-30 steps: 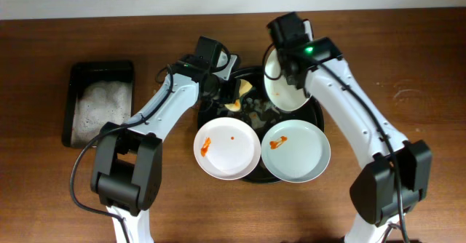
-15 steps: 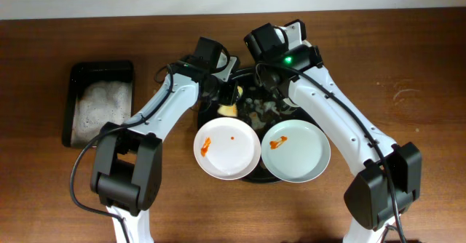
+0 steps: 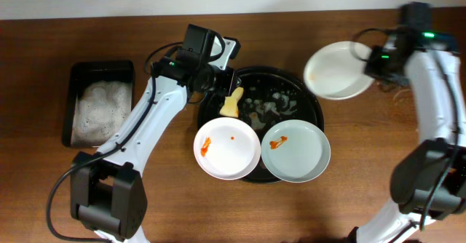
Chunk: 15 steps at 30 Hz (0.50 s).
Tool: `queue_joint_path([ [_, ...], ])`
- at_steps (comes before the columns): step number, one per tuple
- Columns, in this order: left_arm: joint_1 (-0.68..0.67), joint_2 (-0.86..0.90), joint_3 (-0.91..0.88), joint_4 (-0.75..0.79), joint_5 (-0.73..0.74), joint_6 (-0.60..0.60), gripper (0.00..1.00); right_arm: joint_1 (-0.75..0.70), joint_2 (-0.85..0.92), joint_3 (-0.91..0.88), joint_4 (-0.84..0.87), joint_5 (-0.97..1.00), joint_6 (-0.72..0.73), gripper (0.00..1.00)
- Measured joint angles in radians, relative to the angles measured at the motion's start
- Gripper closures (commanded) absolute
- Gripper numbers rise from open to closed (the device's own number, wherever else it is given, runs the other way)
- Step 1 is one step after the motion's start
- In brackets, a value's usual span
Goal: Clean dirty plates on tray and stack at the side
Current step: 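Carry the plate right and set it on the table with the right gripper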
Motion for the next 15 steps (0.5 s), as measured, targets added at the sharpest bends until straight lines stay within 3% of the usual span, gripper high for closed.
queue_joint_path([
  [3,0.0,-0.002,0.004,-0.006,0.0,0.004,0.73,-0.2,0.0,0.0,0.0,-0.055,0.026,0.96],
  [11,0.0,-0.002,0.004,-0.006,0.0,0.004,0.72,-0.455,0.132,0.0,0.077,-0.067,0.063,0.95],
  [12,0.0,-0.002,0.004,-0.005,0.0,0.004,0.69,-0.46,0.154,0.0,0.09,-0.067,0.064,0.9],
  [14,0.0,-0.002,0.004,-0.006,0.0,0.005,0.61,-0.46,0.185,0.0,0.097,-0.067,0.068,0.61],
  [15,0.0,-0.002,0.004,-0.006,-0.001,0.007,0.61,-0.46,0.193,0.0,0.094,-0.068,0.071,0.53],
])
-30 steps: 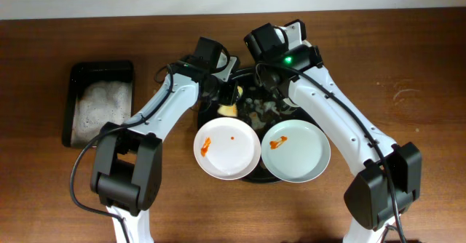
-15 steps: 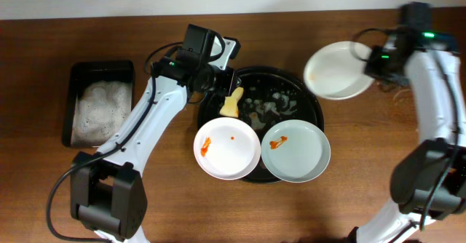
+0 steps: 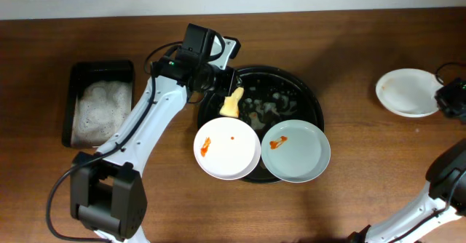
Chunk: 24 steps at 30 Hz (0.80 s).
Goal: Clean dirty plates on tray and stack at the side
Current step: 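Carry the plate right and set it on the table with the right gripper, then move the sponge left into the soapy basin with the left gripper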
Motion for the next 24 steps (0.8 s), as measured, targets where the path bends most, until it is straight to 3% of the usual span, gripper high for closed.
queue_joint_path([
  [1,0.0,0.0,0.0,0.0,-0.009,0.001,0.6,0.0,0.002,0.0,-0.009,-0.003,0.002,0.49],
  [5,0.0,0.0,0.0,-0.001,-0.051,0.0,0.6,0.003,-0.014,0.0,-0.041,-0.03,0.002,0.48],
  [8,-0.008,0.0,0.0,-0.001,-0.12,0.001,0.6,0.045,-0.145,-0.001,-0.071,-0.197,-0.066,0.48],
  [12,-0.085,0.013,0.002,0.0,-0.3,-0.009,0.6,0.306,-0.386,0.005,-0.218,-0.337,-0.146,0.48],
  [14,-0.129,0.073,0.003,0.0,-0.357,-0.038,0.6,0.406,-0.397,0.008,-0.263,-0.332,-0.162,0.47],
  [15,-0.132,0.103,0.003,0.0,-0.366,-0.05,0.54,0.453,-0.393,0.008,-0.283,-0.296,-0.168,0.44],
  [17,-0.121,0.179,0.003,0.004,-0.385,-0.077,0.31,0.539,-0.384,0.008,-0.29,-0.221,-0.175,0.38],
  [19,-0.11,0.217,0.003,0.004,-0.396,-0.088,0.28,0.587,-0.382,0.008,-0.292,-0.165,-0.18,0.36],
  [21,-0.109,0.235,0.003,0.012,-0.404,-0.09,0.31,0.598,-0.382,0.008,-0.299,-0.144,-0.18,0.36],
  [23,-0.109,0.267,0.003,0.021,-0.404,-0.091,0.48,0.6,-0.382,0.008,-0.315,-0.133,-0.18,0.36],
  [24,-0.109,0.291,0.003,0.024,-0.404,-0.093,0.64,0.6,-0.382,0.008,-0.32,-0.129,-0.18,0.36],
])
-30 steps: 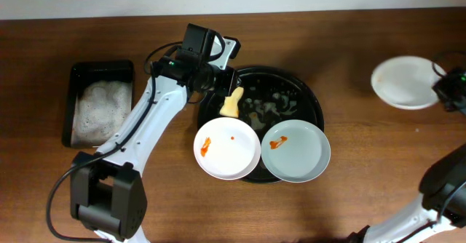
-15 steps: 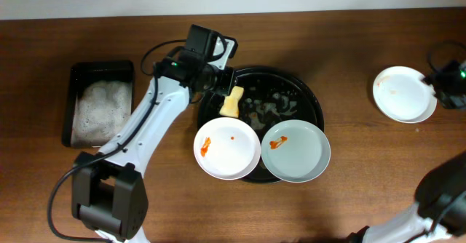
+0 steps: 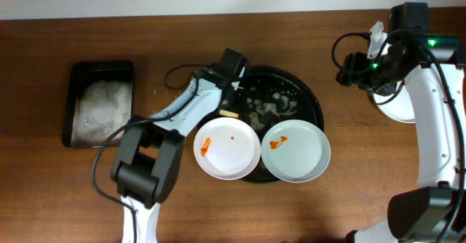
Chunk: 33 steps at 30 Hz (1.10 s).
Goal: Clean dirty plates on tray and stack at the side
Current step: 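Move the sponge left into the soapy basin with the left gripper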
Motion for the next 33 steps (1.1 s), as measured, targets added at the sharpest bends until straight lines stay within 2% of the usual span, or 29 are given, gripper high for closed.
queue_joint_path([
  [2,0.0,0.026,0.0,0.02,0.013,-0.002,0.98,0.0,0.001,0.0,-0.003,0.002,0.0,0.36],
  [3,-0.001,0.026,0.0,0.026,0.018,-0.003,1.0,0.0,0.002,0.0,-0.003,0.003,0.0,0.36],
  [6,0.0,0.025,0.01,0.03,0.024,-0.004,1.0,0.0,0.003,0.0,-0.003,0.009,0.0,0.36],
  [11,-0.001,0.018,0.094,-0.095,0.027,-0.004,1.0,0.0,0.003,0.0,-0.006,0.012,0.0,0.36],
  [17,0.027,-0.04,0.137,-0.156,0.031,-0.005,1.0,0.0,0.003,0.0,-0.006,0.012,0.0,0.36],
  [21,0.134,-0.105,0.138,-0.264,0.119,-0.005,1.0,0.0,0.003,0.0,-0.007,0.012,0.0,0.36],
  [23,0.235,-0.218,0.138,-0.333,0.127,-0.004,1.0,0.0,0.004,0.0,-0.006,0.012,0.0,0.36],
  [26,0.415,-0.324,0.165,-0.387,0.021,0.019,1.0,0.0,0.004,0.0,-0.006,0.012,0.0,0.36],
  [28,0.515,-0.325,0.133,-0.359,-0.053,0.044,1.0,0.0,0.004,0.0,-0.006,0.012,0.0,0.36],
  [30,0.593,-0.306,0.039,-0.279,-0.098,0.069,0.91,0.0,0.004,0.0,-0.006,0.013,0.0,0.36],
  [31,0.617,-0.283,-0.002,-0.237,-0.109,0.077,0.8,0.0,0.004,0.0,-0.006,0.012,0.0,0.36],
  [33,0.66,-0.212,-0.082,-0.163,-0.12,0.099,0.68,0.0,0.004,0.0,-0.007,0.013,0.0,0.36],
])
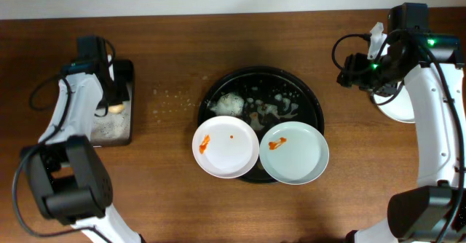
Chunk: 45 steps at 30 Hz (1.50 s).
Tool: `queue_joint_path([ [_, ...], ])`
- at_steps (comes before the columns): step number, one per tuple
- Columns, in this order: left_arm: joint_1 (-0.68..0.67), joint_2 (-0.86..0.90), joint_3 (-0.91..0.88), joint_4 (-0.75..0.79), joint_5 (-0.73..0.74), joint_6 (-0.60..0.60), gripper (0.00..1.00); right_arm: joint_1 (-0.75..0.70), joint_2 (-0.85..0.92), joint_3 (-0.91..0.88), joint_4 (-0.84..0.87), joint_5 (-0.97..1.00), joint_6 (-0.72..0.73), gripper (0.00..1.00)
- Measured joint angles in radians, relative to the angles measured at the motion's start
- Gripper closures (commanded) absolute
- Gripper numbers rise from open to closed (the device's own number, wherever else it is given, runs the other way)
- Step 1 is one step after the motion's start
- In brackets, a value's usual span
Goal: Clean dirty plates on tray and stack at the side
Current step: 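Move the sponge left into the soapy basin with the left gripper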
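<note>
A round black tray (314, 105) sits mid-table, wet with foam (231, 103) at its back left. On its front rest a white plate (226, 146) with red smears and a pale plate (294, 152) with one red smear. At the far left, my left gripper (113, 106) is shut on a yellowish sponge (116, 109), low over the soap tub (124, 70). My right gripper (348, 72) hangs right of the tray with nothing seen in it; its jaws are unclear. A clean white plate (399, 109) lies on the table, partly under the right arm.
The black soap tub holds grey suds and stands near the table's left edge. Small crumbs or drops (171, 97) dot the wood between tub and tray. The right arm's cable (342, 43) loops above its gripper.
My left gripper went from the tray's back left to the soap tub at the far left, sponge still in it. A blob of foam now lies where the sponge was. The right arm has not moved.
My right gripper held a white plate just right of the tray, then had it at the table's far right edge. Then the plate lay on the table with the gripper off it. My left gripper held the sponge at the tray's back left, then low on it, now at the tub.
</note>
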Motion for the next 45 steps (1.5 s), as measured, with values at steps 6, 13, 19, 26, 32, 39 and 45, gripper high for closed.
queue_joint_path([
  [6,0.034,0.079,-0.027,0.051,-0.008,0.097,0.65,0.0,0.0,0.0,0.001,0.0,-0.001,0.37],
  [13,0.031,0.166,-0.016,0.066,-0.012,0.122,1.0,0.0,0.001,0.0,0.0,0.0,0.0,0.37],
  [19,0.027,0.183,0.046,-0.01,-0.011,0.113,0.51,0.0,0.001,0.0,0.0,0.0,-0.001,0.37],
  [26,0.028,0.066,0.099,-0.168,-0.004,-0.042,0.69,0.0,0.001,0.0,0.001,0.0,0.0,0.37],
  [32,0.045,0.065,-0.121,0.024,0.008,-0.193,1.0,0.0,0.001,0.0,0.0,0.0,0.0,0.37],
  [39,0.064,0.028,-0.211,0.119,0.042,-0.216,0.7,0.0,0.001,0.0,0.0,0.0,0.0,0.37],
  [45,0.066,-0.105,-0.161,0.049,0.041,-0.201,0.53,0.0,0.001,0.0,0.001,0.0,0.0,0.36],
])
